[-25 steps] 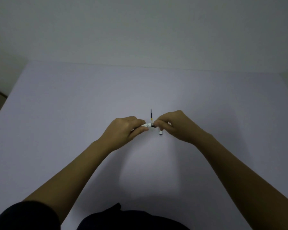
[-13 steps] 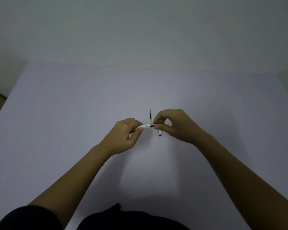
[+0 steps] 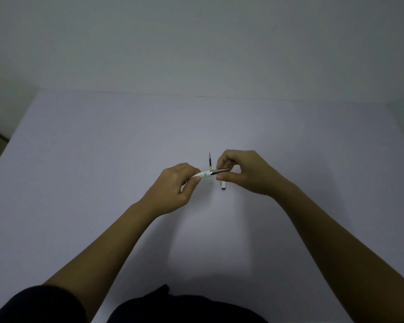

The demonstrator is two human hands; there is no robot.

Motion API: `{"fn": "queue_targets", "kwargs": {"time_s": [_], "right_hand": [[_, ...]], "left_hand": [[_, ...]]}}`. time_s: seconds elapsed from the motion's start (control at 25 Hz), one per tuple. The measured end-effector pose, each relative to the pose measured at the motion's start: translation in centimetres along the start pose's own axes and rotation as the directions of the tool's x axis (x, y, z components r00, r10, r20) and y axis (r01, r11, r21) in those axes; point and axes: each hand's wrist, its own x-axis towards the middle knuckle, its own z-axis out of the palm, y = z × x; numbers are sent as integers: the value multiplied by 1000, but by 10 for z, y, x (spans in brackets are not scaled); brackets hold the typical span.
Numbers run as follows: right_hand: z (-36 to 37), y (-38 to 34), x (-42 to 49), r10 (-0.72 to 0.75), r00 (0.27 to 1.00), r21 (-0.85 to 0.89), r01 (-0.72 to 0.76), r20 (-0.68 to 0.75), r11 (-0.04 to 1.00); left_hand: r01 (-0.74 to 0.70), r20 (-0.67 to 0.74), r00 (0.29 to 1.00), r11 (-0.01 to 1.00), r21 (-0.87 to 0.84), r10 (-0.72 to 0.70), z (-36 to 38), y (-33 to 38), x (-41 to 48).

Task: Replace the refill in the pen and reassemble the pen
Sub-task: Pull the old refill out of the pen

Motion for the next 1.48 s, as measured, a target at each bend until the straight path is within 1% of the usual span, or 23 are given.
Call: {"fn": "queue_targets", "kwargs": {"time_s": [0.04,0.08,0.16,0.2,0.28,0.4,0.48,0.56,0.64,0.72,0.76,0.8,0.84,0.88,0.96,1.04,1.16,1.28,1.36,1.48], "right_hand": [[1,1,-1,-11,1000,16,12,-24,1000],[1,0,-2,8,999,24,-7,-40,1000],[4,-2,0,77,997,18,-77,-23,997],[4,-1,1,92,996,-13,-92,-9,996],[1,0,2,75,997,-50,-75,-7,996],[-4,-2,2,9,999,70,-6,-46,998],[-4,-3,1,-17,998,103,24,-60,994],[-2,-5,2,60,997,125,-53,-47,991],[0,-5,3,141,989,82,-137,-35,987],[0,-2,4,127,991,27,-125,-53,992],[0,-2,4,113,992,42,-110,-63,993],[0,-2,4,104,992,103,-97,-67,990],[0,-1,3,105,993,205,-91,-62,975],[0,0,1,118,992,334,-95,-49,938],[0,2,0,158,987,579,-111,-31,808],[3,5,-1,212,977,706,-125,-37,697],[8,7,-1,283,958,755,-152,-46,638],[11,8,1,373,927,862,-161,-35,480],[12,9,4,417,908,912,-137,-41,387],[16,8,8,438,895,937,-78,-85,341]], "left_hand": [[0,-9,1000,1000,-2,0,0,0,0],[-2,-15,1000,1000,-2,2,-1,0,0],[-4,-14,1000,1000,4,4,-2,0,0],[-5,-9,1000,1000,9,5,-2,0,1],[-7,3,1000,1000,13,7,-1,1,0],[-5,-10,1000,1000,-2,5,0,3,0],[-4,-34,999,1000,-15,4,-1,4,1],[-9,-35,999,1000,-19,9,-1,5,2],[-17,-24,1000,1000,-12,17,-1,4,2],[-22,-10,1000,1000,-2,22,0,3,2],[-21,-8,1000,1000,-3,21,0,3,2],[-20,-14,1000,1000,-10,19,1,4,2],[-18,-26,1000,1000,-20,18,1,4,2],[-16,-40,999,999,-30,15,1,4,3],[-11,-65,998,999,-44,8,0,4,4],[-14,-75,997,999,-46,10,-1,4,5],[-15,-76,997,999,-49,11,-1,2,5],[25,-85,996,996,-81,-32,3,-1,4],[86,-99,990,984,-157,-103,8,-4,2],[198,-98,965,923,-329,-242,18,-6,-1]]}}
